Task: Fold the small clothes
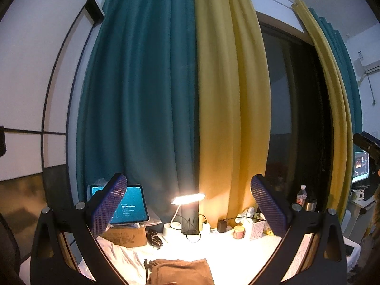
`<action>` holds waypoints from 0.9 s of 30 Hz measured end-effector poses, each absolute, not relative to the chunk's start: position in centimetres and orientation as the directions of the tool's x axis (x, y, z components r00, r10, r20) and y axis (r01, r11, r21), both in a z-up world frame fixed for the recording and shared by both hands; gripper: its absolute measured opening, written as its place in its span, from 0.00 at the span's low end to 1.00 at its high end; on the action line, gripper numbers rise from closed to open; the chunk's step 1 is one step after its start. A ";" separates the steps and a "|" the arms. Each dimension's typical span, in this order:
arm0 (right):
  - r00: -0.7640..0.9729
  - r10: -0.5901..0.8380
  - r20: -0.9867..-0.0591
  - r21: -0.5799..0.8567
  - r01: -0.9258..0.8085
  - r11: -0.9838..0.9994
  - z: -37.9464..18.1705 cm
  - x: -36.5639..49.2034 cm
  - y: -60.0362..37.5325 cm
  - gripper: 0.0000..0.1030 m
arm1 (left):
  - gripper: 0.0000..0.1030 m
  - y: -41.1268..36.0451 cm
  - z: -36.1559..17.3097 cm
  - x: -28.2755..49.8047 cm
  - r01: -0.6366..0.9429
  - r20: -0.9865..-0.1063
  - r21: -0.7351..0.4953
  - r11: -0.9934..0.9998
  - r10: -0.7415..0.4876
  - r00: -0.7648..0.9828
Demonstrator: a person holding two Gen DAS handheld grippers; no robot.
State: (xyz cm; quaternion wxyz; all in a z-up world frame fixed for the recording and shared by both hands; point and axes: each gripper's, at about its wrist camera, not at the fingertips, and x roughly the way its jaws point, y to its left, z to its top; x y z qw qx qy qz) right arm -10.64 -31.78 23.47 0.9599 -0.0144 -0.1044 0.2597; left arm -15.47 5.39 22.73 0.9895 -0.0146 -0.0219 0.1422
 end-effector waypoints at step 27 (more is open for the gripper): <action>0.862 0.486 0.144 -0.080 -0.479 0.874 22.8 -8.9 -31.6 0.76 | 1.00 5.0 22.0 -14.4 -0.311 -0.004 -0.036 0.950 0.311 0.951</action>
